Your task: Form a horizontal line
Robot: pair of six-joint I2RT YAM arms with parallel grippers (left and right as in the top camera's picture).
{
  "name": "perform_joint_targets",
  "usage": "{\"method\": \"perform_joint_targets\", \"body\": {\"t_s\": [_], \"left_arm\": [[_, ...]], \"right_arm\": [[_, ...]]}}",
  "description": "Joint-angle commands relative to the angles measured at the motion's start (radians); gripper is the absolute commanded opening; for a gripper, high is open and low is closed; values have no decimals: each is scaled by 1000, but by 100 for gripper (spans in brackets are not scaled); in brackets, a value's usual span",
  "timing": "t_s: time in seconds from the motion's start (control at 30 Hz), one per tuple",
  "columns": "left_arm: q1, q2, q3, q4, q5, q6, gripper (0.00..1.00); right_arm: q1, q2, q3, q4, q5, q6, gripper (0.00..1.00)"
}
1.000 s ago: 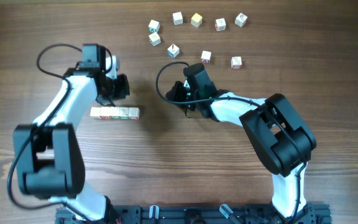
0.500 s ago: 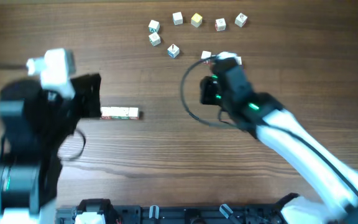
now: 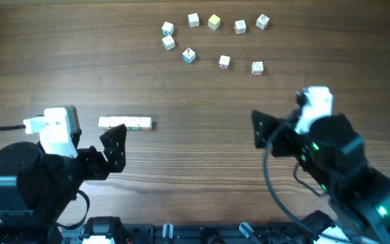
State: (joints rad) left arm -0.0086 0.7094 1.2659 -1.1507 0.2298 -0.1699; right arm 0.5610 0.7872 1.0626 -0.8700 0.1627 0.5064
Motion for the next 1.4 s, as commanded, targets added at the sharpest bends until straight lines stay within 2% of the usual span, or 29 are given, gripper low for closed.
{"method": "perform_joint_targets", "body": {"t_s": [0.0,0.23,1.03,1.13,1.23,1.37], "left_arm": [[0,-3,-8,-24,12,1,100],[0,-3,-8,-32,12,1,100],[0,-3,-8,-32,12,1,100],[0,-3,-8,-33,12,1,100],[0,-3,-8,-32,12,1,100],[0,-3,-8,-32,12,1,100]], "right_arm": [[1,-53,3,-70,56,-9,100],[1,-52,3,-176,56,-9,100],[10,-67,3,-180,56,-8,100],[31,-119,2,-180,55,-7,100],[19,-238,2,-196,104,-93,100],[-68,-339,-3,-275,85,-106,100]]}}
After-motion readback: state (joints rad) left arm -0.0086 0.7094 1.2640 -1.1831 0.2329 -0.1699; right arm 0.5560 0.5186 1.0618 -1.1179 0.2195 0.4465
